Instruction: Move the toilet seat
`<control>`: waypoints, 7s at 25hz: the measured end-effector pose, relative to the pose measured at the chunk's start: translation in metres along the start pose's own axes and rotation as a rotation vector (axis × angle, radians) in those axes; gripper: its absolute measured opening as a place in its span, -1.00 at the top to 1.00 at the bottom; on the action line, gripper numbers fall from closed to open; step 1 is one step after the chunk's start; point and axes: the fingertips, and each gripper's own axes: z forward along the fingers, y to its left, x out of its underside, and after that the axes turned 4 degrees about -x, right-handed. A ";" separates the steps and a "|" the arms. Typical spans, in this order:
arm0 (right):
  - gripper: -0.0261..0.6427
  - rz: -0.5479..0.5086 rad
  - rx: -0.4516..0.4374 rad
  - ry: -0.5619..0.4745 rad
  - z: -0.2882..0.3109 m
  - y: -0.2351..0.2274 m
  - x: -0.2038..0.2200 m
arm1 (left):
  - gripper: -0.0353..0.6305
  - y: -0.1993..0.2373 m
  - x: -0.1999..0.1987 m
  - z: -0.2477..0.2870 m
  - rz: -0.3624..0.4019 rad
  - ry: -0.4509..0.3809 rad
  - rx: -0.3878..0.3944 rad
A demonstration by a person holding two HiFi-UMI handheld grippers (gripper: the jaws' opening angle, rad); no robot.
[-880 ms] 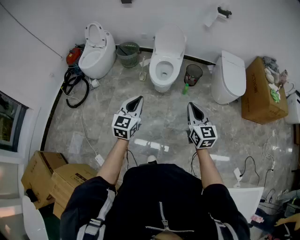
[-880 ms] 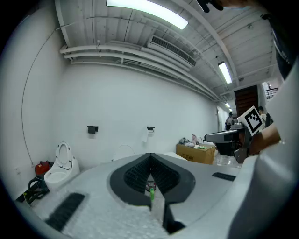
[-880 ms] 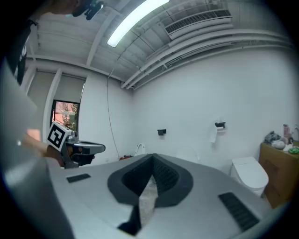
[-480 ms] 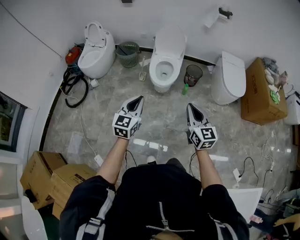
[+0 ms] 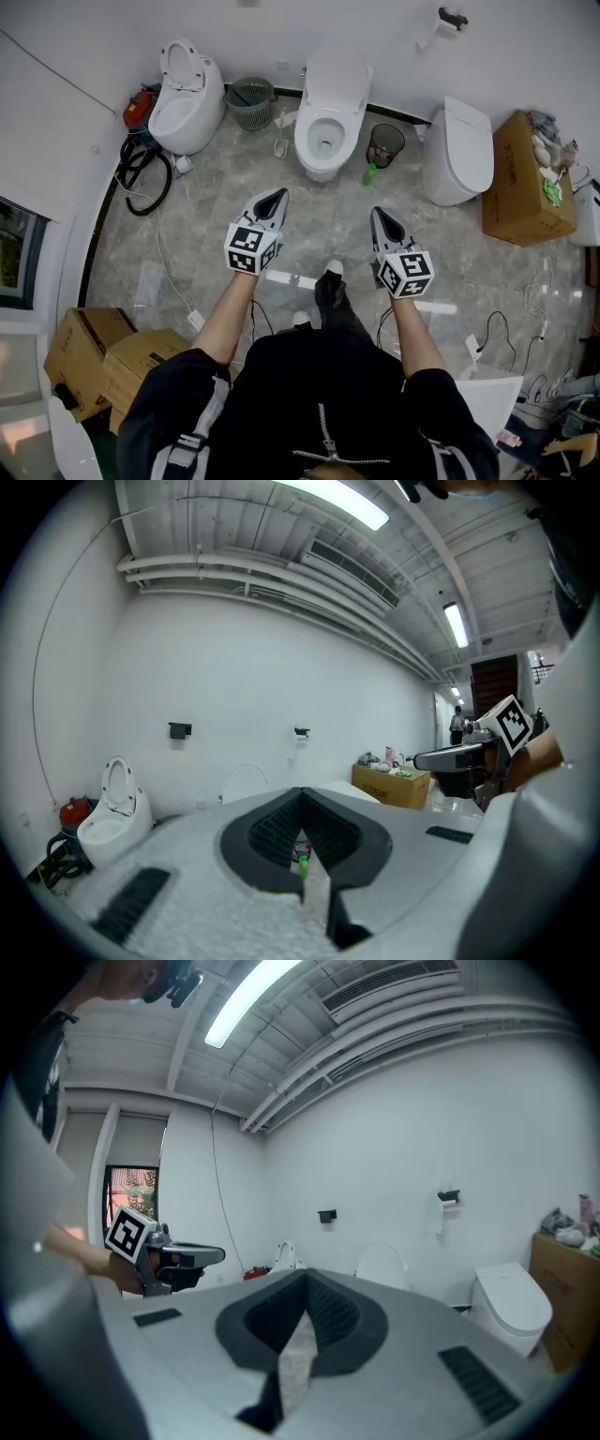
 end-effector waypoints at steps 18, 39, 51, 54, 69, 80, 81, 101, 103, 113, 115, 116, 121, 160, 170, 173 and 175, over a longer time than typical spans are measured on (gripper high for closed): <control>0.91 0.026 -0.122 0.033 0.188 -0.167 -0.038 | 0.88 0.064 -0.029 0.209 -0.027 0.056 -0.096; 0.91 0.102 -0.048 0.108 0.367 -0.247 -0.027 | 0.88 0.207 -0.031 0.371 -0.053 0.089 -0.056; 0.91 0.125 0.147 0.106 0.496 -0.300 -0.044 | 0.88 0.292 -0.031 0.498 -0.001 0.148 0.167; 0.91 0.129 0.173 0.114 0.510 -0.310 -0.042 | 0.88 0.301 -0.022 0.518 -0.012 0.167 0.195; 0.91 0.203 0.161 0.203 0.547 -0.387 0.013 | 0.88 0.324 0.042 0.587 -0.094 0.272 0.115; 0.91 0.363 0.218 0.304 0.559 -0.407 0.144 | 0.88 0.335 0.187 0.595 -0.205 0.456 0.097; 0.91 0.382 0.225 0.316 0.559 -0.406 0.158 | 0.88 0.336 0.202 0.595 -0.209 0.478 0.106; 0.19 0.762 0.410 0.641 0.523 -0.412 0.449 | 0.03 0.307 0.482 0.573 -0.696 0.877 -0.003; 0.17 0.818 0.413 0.681 0.520 -0.405 0.478 | 0.03 0.306 0.506 0.567 -0.774 0.911 -0.024; 0.06 1.074 0.480 0.690 0.509 -0.395 0.548 | 0.12 0.289 0.567 0.560 -1.001 0.962 -0.054; 0.16 1.075 0.473 0.679 0.515 -0.401 0.551 | 0.24 0.293 0.572 0.562 -1.018 0.961 -0.073; 0.18 1.076 0.466 0.680 0.519 -0.403 0.553 | 0.25 0.294 0.573 0.562 -1.022 0.960 -0.078; 0.24 1.158 0.447 0.730 0.523 -0.407 0.562 | 0.33 0.293 0.572 0.560 -1.046 0.972 -0.068; 0.30 1.522 0.246 0.280 0.575 -0.476 0.249 | 0.24 0.351 0.259 0.653 -1.367 0.540 -0.266; 0.34 1.661 0.362 -0.001 0.614 -0.522 0.201 | 0.20 0.375 0.201 0.709 -1.443 0.454 -0.131; 0.39 1.722 0.412 -0.111 0.628 -0.539 0.192 | 0.21 0.385 0.188 0.730 -1.477 0.409 -0.125; 0.39 1.735 0.441 -0.163 0.638 -0.548 0.186 | 0.20 0.391 0.183 0.742 -1.494 0.392 -0.131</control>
